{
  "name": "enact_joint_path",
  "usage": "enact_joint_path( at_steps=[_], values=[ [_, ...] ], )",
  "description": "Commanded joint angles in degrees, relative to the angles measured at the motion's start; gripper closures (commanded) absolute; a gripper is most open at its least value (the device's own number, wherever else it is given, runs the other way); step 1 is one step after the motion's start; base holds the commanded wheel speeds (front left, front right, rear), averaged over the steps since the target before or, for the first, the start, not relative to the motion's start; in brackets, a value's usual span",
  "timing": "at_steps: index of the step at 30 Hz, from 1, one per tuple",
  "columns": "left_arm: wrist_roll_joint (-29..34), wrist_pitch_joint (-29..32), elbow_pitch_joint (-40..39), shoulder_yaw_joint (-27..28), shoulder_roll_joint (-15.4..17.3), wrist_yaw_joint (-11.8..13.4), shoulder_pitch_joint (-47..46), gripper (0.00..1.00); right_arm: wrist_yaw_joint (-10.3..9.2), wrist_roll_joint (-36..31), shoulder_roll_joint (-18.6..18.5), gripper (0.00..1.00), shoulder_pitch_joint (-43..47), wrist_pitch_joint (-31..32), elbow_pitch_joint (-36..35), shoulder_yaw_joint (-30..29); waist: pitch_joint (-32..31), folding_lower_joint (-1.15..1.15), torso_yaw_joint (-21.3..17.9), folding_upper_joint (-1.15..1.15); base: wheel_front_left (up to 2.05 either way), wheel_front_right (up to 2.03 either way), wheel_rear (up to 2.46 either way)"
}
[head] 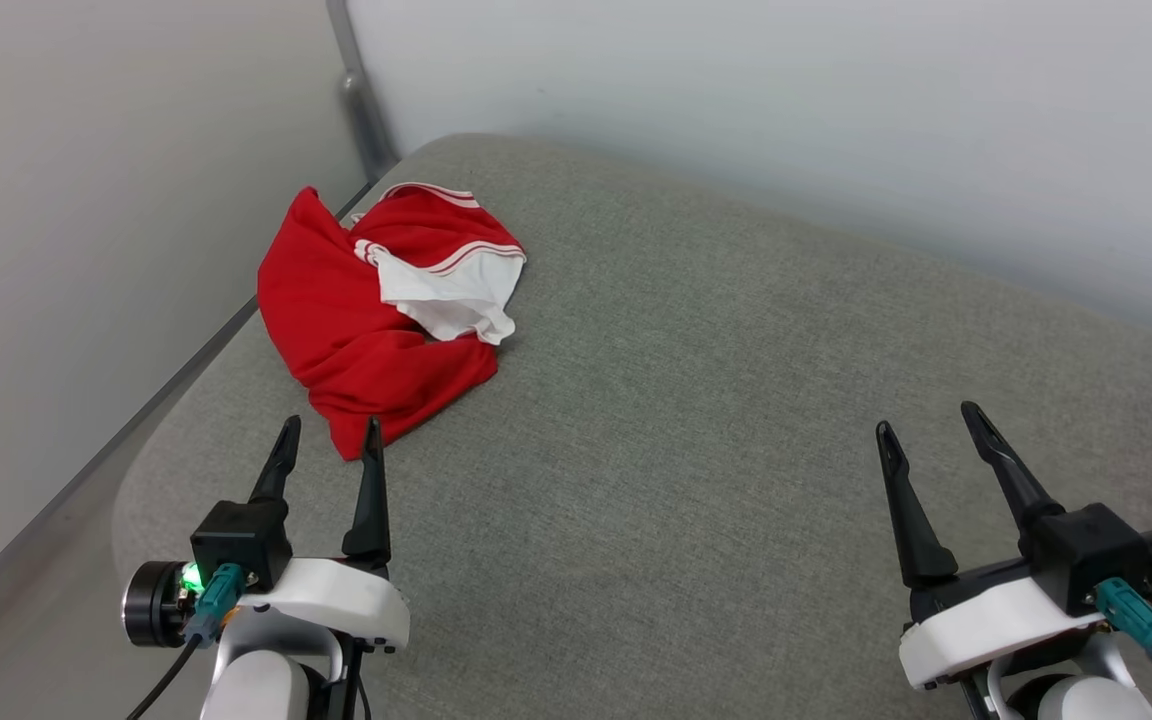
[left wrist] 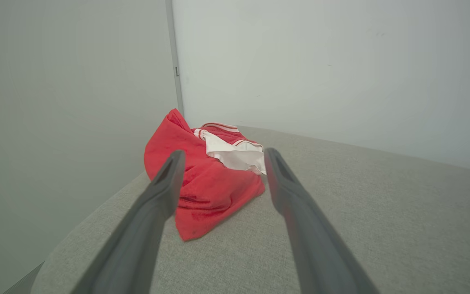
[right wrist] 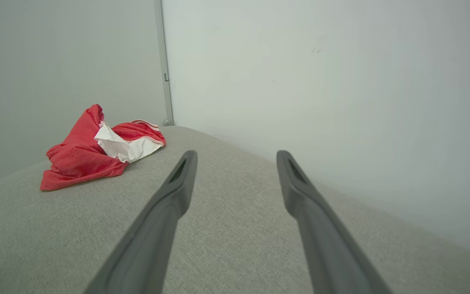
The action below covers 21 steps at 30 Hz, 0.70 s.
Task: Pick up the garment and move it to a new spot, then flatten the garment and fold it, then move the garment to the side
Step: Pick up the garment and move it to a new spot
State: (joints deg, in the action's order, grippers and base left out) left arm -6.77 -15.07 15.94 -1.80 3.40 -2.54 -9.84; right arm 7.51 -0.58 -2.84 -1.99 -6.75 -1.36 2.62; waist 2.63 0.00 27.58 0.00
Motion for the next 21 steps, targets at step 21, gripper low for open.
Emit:
enact_joint_path(
  at_steps=[21],
  values=[
    [0.4, 4.1, 5.3, 2.9, 4.7, -0.4, -25.8, 0.0, -0.04, -4.8, -0.3, 0.0, -6.6, 3.1, -4.0, 2.0, 12.7, 0.0, -8.0, 0.0, 0.0, 0.0, 0.0]
  ],
)
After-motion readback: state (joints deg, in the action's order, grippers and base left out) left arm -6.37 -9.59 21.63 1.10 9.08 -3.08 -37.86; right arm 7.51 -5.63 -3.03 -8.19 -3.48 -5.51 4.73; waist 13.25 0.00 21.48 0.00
